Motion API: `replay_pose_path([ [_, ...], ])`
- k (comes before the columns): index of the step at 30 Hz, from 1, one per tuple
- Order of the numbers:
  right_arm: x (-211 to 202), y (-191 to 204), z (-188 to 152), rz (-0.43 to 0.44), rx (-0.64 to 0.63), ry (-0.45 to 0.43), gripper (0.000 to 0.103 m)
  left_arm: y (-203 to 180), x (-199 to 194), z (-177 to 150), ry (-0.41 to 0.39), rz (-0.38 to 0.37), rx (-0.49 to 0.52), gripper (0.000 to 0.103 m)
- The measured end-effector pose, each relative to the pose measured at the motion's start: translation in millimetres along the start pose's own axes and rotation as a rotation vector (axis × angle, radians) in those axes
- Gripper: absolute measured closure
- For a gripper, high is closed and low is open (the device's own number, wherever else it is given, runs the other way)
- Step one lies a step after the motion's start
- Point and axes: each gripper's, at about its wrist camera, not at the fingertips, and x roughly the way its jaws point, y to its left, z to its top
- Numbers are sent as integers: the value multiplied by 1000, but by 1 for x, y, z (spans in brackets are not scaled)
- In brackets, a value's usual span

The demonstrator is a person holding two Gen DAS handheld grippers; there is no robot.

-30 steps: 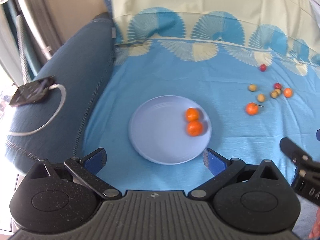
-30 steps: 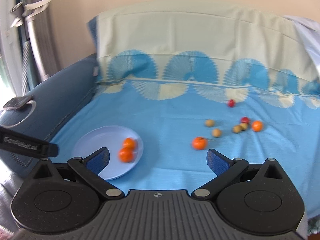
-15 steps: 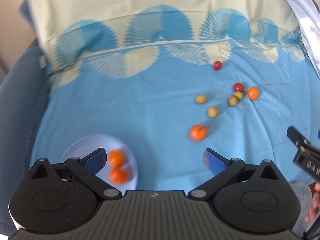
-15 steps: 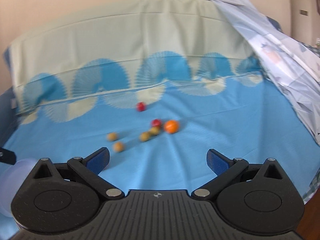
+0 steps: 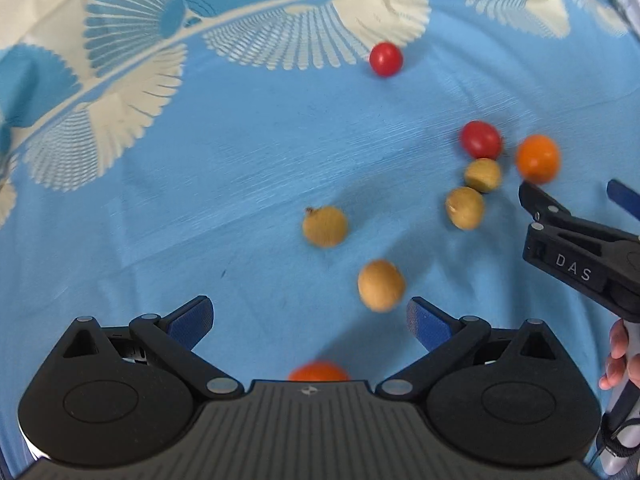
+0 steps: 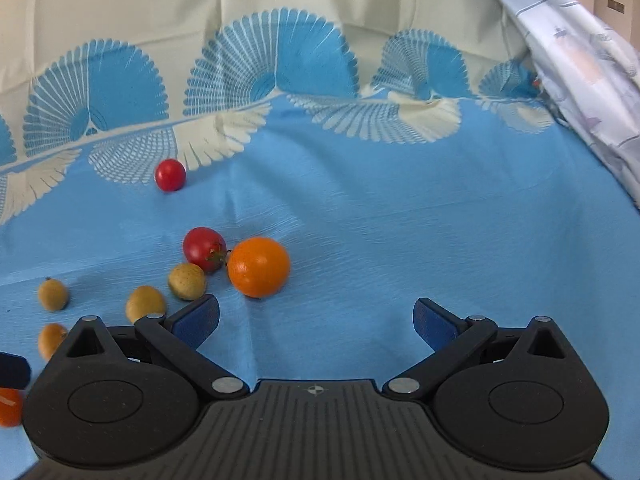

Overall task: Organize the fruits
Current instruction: 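Grasp a large orange with the right tool while the left tool grasps a yellow-brown fruit, then carry the large orange and yellow-brown fruit over the plate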

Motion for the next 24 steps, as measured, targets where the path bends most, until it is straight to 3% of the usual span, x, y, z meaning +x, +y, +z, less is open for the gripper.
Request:
replay_pose_path([
  [5,26,11,4,-29,-40,-37,1,6,24,13,37,-54,-38,0],
  [7,25,13,4,-24,-55,-59,4,12,21,13,6,-79,-66,9],
  [8,21,14,4,-17,-61,-78,22,14,18,13,-10,-108,-77,38],
  [9,16,15,4,8,-79,-90,50,14,16,14,-1,-142,-76,64],
  [10,12,18,5,21,-99,-92,64,14,13,15,3,-156,-76,74],
  [17,-20,9,0,-3,-37,-102,63,17,-24,10,-56,-184,-92,73],
  [24,-121,-3,-5,37,19,-185,63,43,-131,-33,-183,-171,-117,73],
])
